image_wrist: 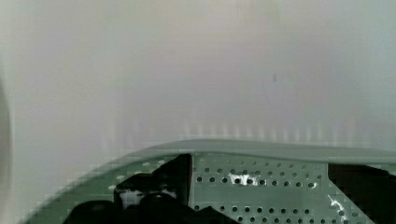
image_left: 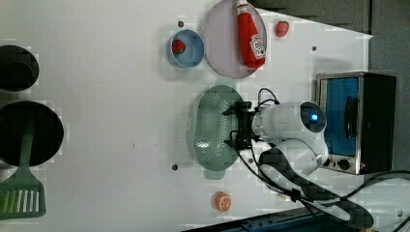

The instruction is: Drag strainer left to right.

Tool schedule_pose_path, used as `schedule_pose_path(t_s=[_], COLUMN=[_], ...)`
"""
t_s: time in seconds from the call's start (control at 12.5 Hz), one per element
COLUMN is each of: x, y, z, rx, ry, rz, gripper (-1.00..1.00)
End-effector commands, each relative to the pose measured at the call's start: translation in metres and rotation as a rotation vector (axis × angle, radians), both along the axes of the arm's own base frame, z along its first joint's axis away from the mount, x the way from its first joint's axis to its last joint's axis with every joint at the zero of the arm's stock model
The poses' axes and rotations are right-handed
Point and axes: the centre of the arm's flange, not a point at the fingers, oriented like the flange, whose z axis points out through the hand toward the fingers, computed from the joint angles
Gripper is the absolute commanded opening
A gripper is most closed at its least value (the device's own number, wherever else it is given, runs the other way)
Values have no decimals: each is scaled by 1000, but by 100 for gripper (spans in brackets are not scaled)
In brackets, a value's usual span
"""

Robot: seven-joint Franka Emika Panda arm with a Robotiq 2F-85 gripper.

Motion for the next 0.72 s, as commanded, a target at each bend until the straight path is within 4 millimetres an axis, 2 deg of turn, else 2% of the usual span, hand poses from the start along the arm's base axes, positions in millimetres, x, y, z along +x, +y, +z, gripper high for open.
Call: schedule_pose_path(t_s=[0.08, 0.72], x=[5, 13], y=[-34, -129], z=[10, 9], rx=[-7, -44], ry=[-16, -9], rz=[27, 82], gripper=[100, 100])
